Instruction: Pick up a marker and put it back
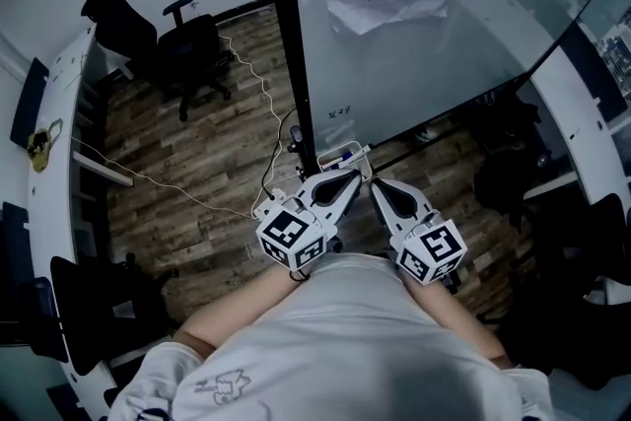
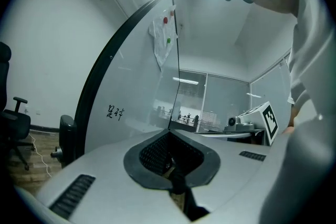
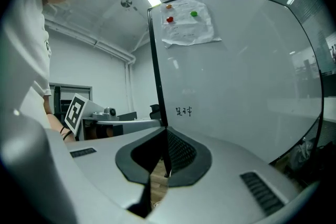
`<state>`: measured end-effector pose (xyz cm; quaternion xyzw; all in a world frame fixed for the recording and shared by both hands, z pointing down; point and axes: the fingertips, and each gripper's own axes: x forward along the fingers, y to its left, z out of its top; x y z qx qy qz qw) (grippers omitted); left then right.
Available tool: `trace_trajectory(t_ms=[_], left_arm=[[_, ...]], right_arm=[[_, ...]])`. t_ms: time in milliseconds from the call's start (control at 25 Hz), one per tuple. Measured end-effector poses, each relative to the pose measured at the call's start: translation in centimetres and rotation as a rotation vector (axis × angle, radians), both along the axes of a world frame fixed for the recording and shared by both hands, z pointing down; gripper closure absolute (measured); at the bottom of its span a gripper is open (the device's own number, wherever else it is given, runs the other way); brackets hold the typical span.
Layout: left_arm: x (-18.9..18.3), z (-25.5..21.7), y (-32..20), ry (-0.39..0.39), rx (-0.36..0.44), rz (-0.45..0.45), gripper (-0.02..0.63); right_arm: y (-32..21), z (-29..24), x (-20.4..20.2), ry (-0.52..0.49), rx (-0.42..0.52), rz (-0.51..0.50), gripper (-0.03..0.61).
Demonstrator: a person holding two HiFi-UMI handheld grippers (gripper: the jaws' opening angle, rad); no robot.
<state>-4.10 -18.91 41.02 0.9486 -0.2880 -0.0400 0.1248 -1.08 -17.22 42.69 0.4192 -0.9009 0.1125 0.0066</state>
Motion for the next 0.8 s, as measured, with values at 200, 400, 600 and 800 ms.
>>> trace_trajectory(t_ms=[200, 400, 600, 800], left_arm=[[-0.8, 0.1, -2.5, -0.014, 0.005, -0.034, 0.609], [-0.6, 2.4, -4.8, -0.044, -0.047, -0.067, 0.609], [0.5, 3.8, -6.5, -0.056, -0.088, -0.086, 0.609], [0.4, 5.5, -7.8, -0.090, -0.109, -0.160, 0.609]], right_arm=[[-2.9, 0.4, 0.3, -0.013, -0.014, 0.002, 0.568], [-5.7, 1.1, 1.3, 0.007, -0.034, -0.012, 0.568], [-9.5, 2.4, 3.5, -0.015, -0.069, -0.006, 0.566], [-12.1, 4.8, 3.9, -0.030, -0.126, -0.074, 0.566]])
